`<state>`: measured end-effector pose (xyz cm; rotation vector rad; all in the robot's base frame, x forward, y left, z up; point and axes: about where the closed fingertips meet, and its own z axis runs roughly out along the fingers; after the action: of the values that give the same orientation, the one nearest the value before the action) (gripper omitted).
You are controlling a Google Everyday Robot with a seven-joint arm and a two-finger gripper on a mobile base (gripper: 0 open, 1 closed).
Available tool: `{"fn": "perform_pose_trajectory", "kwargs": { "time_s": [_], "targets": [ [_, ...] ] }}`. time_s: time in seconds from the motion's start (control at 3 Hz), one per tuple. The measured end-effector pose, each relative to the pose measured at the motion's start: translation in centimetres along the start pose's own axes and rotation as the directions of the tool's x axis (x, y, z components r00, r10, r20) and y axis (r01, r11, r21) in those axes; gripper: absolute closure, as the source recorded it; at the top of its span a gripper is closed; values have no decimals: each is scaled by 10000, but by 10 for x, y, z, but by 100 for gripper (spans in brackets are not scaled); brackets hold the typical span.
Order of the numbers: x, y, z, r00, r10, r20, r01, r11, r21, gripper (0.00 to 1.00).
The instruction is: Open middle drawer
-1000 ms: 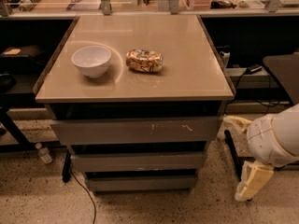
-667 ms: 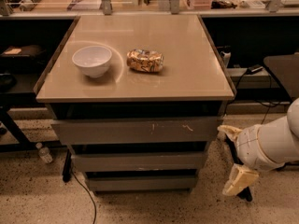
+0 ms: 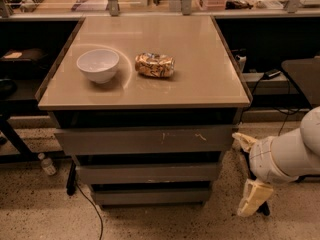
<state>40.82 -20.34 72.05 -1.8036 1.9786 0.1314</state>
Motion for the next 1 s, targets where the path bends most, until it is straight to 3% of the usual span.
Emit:
{"fn": "perform_pose_trajectory", "kwargs": {
  "time_s": [0.33, 0.67, 1.0],
  "targets": [
    [24, -2, 44, 9982, 584, 116, -584, 9983, 25, 0],
    [55, -14, 100, 9923, 1043, 664, -1073, 9933, 427, 0],
    [67, -29, 136, 9847, 942, 1466, -1071, 9908, 832, 0]
  ]
}}
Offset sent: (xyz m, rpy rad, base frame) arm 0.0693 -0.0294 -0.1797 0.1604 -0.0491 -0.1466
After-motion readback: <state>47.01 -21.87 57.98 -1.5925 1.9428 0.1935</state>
